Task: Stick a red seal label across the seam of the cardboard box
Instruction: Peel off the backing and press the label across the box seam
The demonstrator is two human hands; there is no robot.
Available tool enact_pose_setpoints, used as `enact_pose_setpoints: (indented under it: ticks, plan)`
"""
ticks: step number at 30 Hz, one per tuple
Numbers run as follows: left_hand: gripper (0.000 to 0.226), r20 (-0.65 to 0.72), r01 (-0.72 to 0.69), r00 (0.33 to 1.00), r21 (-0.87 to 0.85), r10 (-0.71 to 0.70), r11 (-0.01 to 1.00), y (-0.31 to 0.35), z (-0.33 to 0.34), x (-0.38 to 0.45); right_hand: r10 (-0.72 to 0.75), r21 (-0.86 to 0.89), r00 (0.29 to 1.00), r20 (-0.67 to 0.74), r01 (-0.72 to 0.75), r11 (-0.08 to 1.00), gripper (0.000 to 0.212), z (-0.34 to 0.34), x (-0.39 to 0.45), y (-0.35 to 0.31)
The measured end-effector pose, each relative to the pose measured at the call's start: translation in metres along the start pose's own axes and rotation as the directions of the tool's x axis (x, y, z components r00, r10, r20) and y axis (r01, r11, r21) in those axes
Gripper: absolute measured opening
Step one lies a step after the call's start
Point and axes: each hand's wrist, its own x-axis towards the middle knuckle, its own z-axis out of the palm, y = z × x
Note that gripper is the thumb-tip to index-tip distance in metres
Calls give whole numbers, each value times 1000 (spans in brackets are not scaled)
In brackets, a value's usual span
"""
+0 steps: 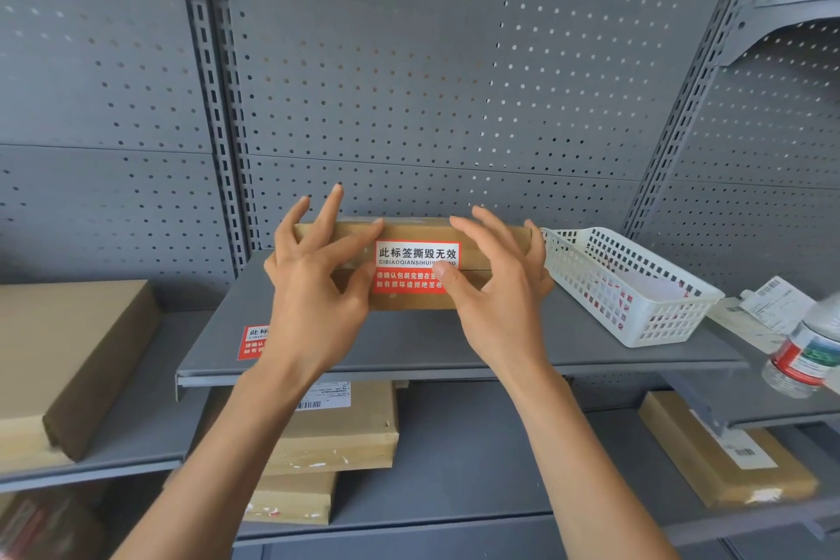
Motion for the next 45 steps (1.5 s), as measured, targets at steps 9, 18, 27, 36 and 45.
enact_pose_setpoints:
  ticks: [9,18,27,36,45]
  plan:
    - [49,-14,-14,1000,-1,14,1000,-3,3,-2,3,15,1000,-5,-3,1000,43,0,-2,1]
    - [49,4,-24,1000,54,24,998,-9,6,-4,-15,2,999,36,15,1000,48,-1,-2,8]
    - [55,24,-60,998,98,57,993,-17,8,-6,-76,-113,986,149,93,989,63,0,-3,19]
    - [68,69,-70,996,141,61,988,-32,12,-10,-66,-162,973,221,103,981,75,6,-6,30]
    - [62,74,-95,993,124,87,988,-49,21,-24,-107,-165,964,244,150,975,78,17,-19,50]
